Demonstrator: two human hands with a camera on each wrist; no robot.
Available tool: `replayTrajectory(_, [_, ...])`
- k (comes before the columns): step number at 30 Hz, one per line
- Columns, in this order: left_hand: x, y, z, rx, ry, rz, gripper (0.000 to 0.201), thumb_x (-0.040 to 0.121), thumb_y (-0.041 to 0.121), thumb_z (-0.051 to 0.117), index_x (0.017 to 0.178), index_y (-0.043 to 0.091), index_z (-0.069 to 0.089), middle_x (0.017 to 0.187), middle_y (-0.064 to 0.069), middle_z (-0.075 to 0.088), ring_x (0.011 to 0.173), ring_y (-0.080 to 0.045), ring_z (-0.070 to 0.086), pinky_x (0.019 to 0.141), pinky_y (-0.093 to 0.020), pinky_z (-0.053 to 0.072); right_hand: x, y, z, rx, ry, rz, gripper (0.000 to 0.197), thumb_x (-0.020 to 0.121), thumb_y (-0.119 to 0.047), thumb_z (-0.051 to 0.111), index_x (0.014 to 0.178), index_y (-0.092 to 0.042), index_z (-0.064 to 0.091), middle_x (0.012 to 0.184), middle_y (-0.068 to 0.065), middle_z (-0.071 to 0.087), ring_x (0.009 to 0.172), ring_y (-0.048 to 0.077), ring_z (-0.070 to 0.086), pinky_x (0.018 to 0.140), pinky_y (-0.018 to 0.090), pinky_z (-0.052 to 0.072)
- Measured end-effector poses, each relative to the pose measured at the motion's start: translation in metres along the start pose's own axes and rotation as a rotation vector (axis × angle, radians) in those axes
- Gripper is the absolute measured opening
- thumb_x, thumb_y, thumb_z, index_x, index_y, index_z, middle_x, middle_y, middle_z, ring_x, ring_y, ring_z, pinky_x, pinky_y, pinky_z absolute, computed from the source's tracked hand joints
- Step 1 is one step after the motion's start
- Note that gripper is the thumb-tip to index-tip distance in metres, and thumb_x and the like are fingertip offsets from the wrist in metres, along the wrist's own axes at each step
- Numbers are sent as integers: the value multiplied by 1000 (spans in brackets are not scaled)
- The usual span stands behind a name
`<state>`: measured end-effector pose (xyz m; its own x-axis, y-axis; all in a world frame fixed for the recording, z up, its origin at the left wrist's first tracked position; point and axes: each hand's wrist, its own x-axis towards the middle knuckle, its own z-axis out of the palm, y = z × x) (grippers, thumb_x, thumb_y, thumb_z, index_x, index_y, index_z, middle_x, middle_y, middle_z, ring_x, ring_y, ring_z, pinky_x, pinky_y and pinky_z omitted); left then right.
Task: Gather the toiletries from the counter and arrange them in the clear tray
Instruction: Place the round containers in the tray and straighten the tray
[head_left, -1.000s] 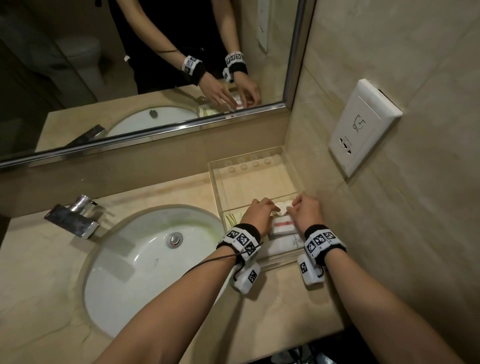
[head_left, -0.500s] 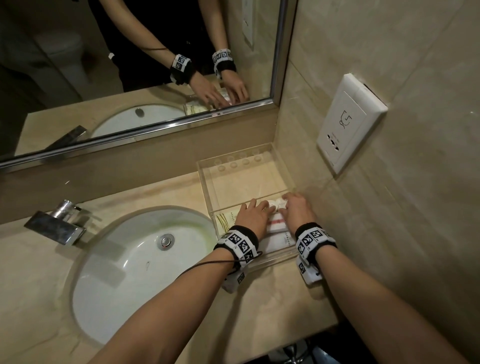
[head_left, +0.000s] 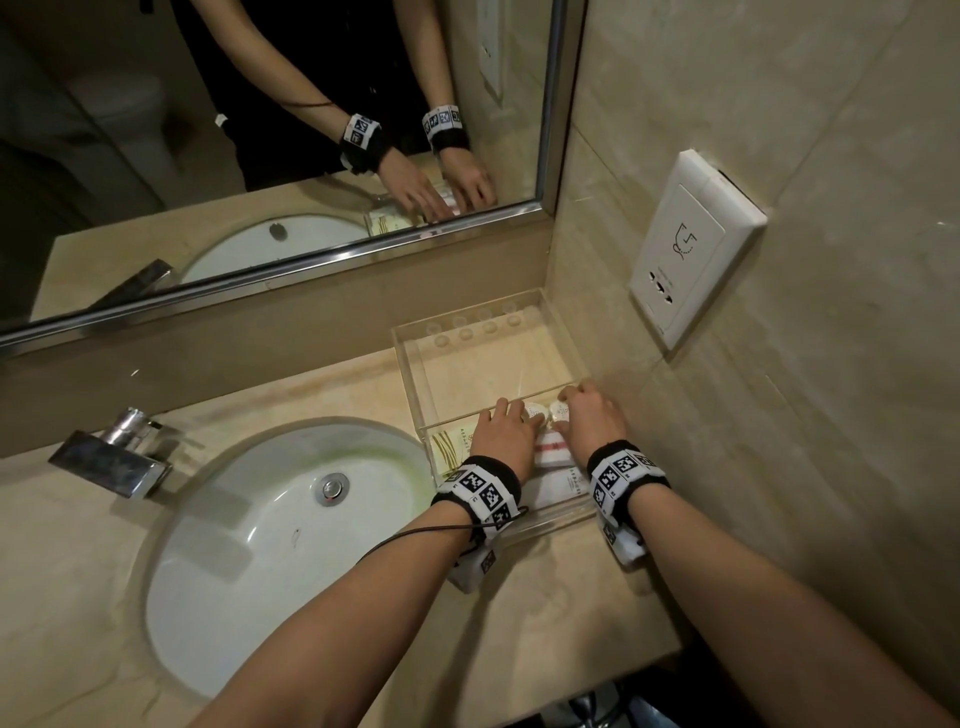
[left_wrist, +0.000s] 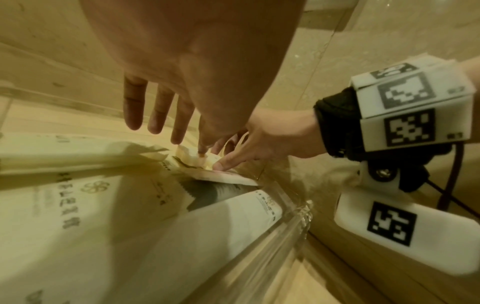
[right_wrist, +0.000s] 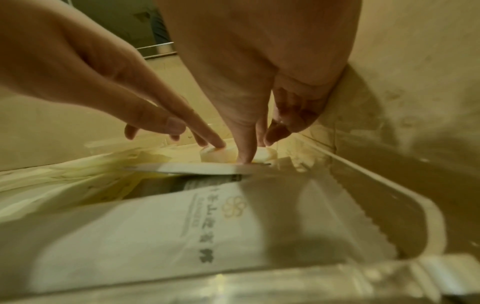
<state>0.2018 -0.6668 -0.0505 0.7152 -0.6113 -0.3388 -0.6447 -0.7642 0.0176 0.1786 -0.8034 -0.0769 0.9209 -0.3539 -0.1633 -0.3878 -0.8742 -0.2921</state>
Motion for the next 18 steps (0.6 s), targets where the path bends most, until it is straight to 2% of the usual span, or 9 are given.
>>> replayTrajectory(5, [2,-2,0,-60,15,15,61,89,19,57,145,25,34,146,-9,36,134,-30,31,110,-43,31,-2,2,3,2,23,7,40,84,-18,73,120,-7,60,125,8,55,102,27,62,89,39,55])
replayTrajectory(14, [5,-2,5,-108,28,33,63,90,18,56,147,29,32,152,-8,29,135,-29,31,109,-42,33,1,1,3,12,33,28,37,83,-16,74,117,-8,62,124,7,56,102,27,63,89,39,55])
replayTrajectory(18, [4,-2,6,-109,54,28,62,90,21,56,146,30,32,151,-7,29,136,-29,30,110,-42,30,2,0,3,20,38,26,37,82,-15,74,116,-8,62,123,8,56,102,27,62,90,39,54])
